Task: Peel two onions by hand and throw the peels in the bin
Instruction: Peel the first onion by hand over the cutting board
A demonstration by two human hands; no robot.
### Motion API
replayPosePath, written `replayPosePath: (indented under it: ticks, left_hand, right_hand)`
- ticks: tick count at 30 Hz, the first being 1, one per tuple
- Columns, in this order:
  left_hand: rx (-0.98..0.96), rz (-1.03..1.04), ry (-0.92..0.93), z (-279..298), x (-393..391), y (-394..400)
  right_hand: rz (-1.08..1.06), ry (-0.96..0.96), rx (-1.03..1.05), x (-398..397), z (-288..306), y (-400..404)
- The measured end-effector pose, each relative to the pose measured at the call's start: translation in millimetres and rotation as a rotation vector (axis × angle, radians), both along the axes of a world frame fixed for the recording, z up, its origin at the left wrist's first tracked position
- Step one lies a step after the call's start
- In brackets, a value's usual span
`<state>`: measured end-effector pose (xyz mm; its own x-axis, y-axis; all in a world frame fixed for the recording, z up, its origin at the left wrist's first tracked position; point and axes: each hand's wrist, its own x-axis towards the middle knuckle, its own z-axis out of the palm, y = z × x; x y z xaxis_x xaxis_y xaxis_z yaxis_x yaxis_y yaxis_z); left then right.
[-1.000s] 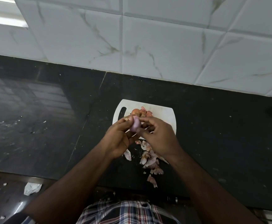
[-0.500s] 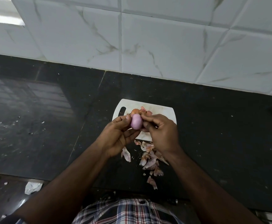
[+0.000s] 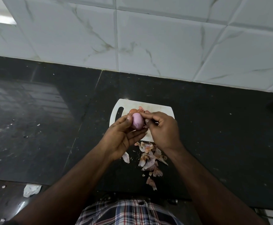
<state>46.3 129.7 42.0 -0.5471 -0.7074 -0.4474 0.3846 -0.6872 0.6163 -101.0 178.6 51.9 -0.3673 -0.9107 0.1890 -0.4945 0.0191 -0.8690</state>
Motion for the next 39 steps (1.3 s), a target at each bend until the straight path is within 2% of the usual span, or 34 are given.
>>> replayPosePath:
  ticks: [4,8,16,34,39]
  left_hand:
    - [-0.017,0.015,-0.017,1,-2,1]
    - [-0.055,0.014,-0.019,1,-3,2]
    - [-0.051,0.023,-0.017,-4,-3,2]
    - [-0.208,0.044,-0.130,-7,-7,7]
    - [-0.185,0.045,-0.111,-6,-9,10]
  right_hand:
    - [0.081,-0.108,0.090,-2,5,1]
    - [0.082,-0.140,0.066,2,9,5]
    - [0.073,-0.082,0.131,-7,10,4]
    - [0.013,0.030,0.113,-2,6,7]
    - [-0.039,0.030,0.079,-7,3,4]
